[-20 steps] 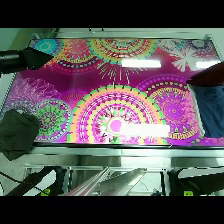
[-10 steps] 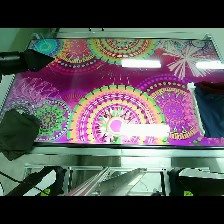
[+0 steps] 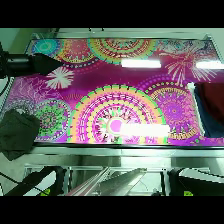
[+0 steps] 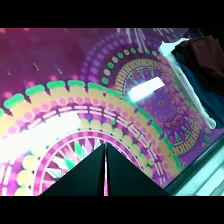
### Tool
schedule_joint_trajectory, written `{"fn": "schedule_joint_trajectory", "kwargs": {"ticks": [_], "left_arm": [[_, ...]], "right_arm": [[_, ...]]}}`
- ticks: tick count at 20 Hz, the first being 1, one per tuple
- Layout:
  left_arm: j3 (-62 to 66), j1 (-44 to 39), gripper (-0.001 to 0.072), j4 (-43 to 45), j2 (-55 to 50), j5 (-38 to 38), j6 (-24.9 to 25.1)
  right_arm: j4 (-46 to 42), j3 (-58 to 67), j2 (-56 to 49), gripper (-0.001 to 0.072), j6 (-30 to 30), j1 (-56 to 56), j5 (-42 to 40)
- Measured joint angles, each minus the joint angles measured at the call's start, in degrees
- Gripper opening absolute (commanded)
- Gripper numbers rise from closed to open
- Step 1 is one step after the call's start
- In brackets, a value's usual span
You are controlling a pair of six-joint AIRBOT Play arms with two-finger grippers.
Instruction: Fold the shirts.
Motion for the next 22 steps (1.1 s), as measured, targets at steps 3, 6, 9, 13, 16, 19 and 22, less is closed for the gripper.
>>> {"fn": "schedule_joint_trajectory", "kwargs": {"ticks": [3,6,9,13,16,19,22], "left_arm": [[0.0,-1.5,0.0018,0.0,0.0,-0.1,0.1],[0.0,-2.1,0.0018,0.0,0.0,-0.1,0.0],[0.0,-2.3,0.0018,0.1,0.0,0.5,0.0],[0.0,-2.4,0.0018,0.0,0.0,0.6,0.0],[0.0,-2.3,0.0018,0.0,0.0,0.4,0.0],[0.1,-0.8,0.0018,0.6,0.0,0.3,0.0],[-0.8,0.8,0.0018,1.9,0.6,2.8,-0.5]], "right_arm": [[-1.5,-2.0,0.3,0.0658,0.1,0.0,-0.7],[-2.3,-0.2,0.4,0.0659,0.1,0.0,0.5],[-2.6,6.1,0.4,0.0657,0.2,0.0,5.2],[-0.2,17.9,0.5,0.0276,3.3,0.6,13.1],[5.0,23.1,1.9,0.0018,5.4,2.3,16.7],[8.5,24.2,4.5,0.0015,5.7,6.6,18.5],[10.0,18.1,10.5,0.0015,3.9,13.1,17.7]]}}
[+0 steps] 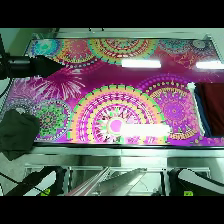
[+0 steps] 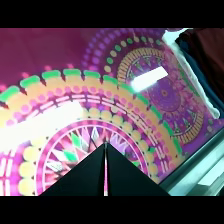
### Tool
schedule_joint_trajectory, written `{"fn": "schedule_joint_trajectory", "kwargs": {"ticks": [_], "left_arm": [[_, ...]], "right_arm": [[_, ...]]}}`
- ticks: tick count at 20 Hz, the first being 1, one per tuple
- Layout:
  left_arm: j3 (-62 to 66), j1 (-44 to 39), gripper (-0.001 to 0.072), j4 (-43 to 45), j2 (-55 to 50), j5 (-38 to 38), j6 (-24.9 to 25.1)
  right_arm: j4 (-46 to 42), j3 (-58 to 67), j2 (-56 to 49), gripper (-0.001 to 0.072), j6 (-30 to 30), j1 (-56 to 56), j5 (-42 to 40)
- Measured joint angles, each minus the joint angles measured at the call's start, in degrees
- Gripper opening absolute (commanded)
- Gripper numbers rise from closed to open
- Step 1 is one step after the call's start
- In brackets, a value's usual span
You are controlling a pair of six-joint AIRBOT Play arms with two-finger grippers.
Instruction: Fold the shirts.
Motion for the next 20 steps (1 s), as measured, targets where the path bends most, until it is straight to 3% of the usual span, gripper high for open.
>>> {"fn": "schedule_joint_trajectory", "kwargs": {"ticks": [4,8,11,20], "left_arm": [[-10.6,-0.9,0.0017,0.8,6.3,0.8,-0.5],[-29.5,-4.6,0.0017,1.1,15.6,-3.3,-0.9],[-40.5,-7.1,0.0016,1.2,20.2,-6.3,-1.8],[-50.1,-8.8,0.0017,1.1,24.0,-9.6,-2.9]], "right_arm": [[0.8,-21.5,16.1,0.0017,-1.5,10.1,-11.0],[3.5,-47.3,33.0,0.0018,-4.7,22.8,-21.2],[5.5,-59.3,39.8,0.0018,-6.1,30.7,-26.8],[8.0,-66.5,43.4,0.0018,-6.4,38.2,-30.8]]}}
